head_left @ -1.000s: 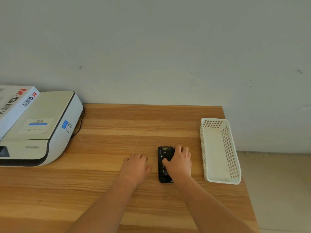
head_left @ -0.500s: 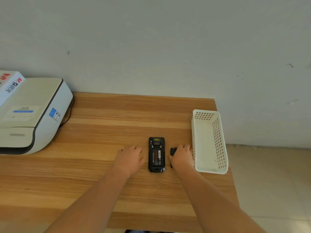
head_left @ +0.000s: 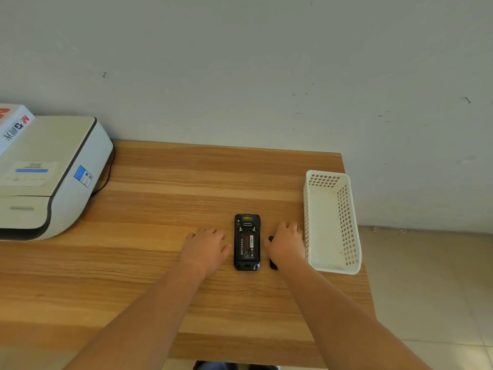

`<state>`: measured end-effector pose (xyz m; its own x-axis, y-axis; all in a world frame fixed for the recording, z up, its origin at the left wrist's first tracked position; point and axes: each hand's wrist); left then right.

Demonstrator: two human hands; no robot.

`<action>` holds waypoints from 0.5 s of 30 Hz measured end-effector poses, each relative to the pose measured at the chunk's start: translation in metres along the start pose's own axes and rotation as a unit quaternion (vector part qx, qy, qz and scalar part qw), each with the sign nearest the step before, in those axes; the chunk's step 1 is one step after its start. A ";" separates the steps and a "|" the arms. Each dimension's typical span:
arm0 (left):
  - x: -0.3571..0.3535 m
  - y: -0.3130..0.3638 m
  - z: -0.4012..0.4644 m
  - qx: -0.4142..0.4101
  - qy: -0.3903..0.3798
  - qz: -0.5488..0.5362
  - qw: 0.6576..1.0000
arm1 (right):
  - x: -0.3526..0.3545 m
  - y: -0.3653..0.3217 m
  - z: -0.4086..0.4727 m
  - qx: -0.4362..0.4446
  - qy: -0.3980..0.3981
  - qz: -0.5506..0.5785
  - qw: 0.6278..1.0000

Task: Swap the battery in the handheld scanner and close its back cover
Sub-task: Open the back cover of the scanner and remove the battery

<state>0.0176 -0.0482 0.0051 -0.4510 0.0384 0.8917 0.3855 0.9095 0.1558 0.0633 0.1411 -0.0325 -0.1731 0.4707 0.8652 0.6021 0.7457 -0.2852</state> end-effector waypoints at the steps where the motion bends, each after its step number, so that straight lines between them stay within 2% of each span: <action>1: 0.001 0.000 0.001 0.001 0.001 -0.001 1.000 | 0.003 -0.004 0.002 0.021 0.003 -0.004 1.000; 8: 0.004 -0.007 0.004 0.001 0.006 -0.006 1.000 | 0.002 -0.021 0.001 0.204 -0.064 -0.049 0.976; 15: -0.004 -0.012 0.003 0.002 0.004 -0.010 1.000 | -0.017 -0.021 -0.009 0.272 -0.071 -0.123 0.952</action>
<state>0.0125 -0.0582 -0.0012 -0.4517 0.0162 0.8920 0.3729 0.9118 0.1723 0.0607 0.1132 -0.0372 -0.3839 0.2797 0.8800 0.0436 0.9574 -0.2854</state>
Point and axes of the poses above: each hand's wrist, its own z-axis towards the middle knuckle, its own x-axis out of the back of the hand, y = z × x, and after that the axes turned 1 degree about z, right-handed
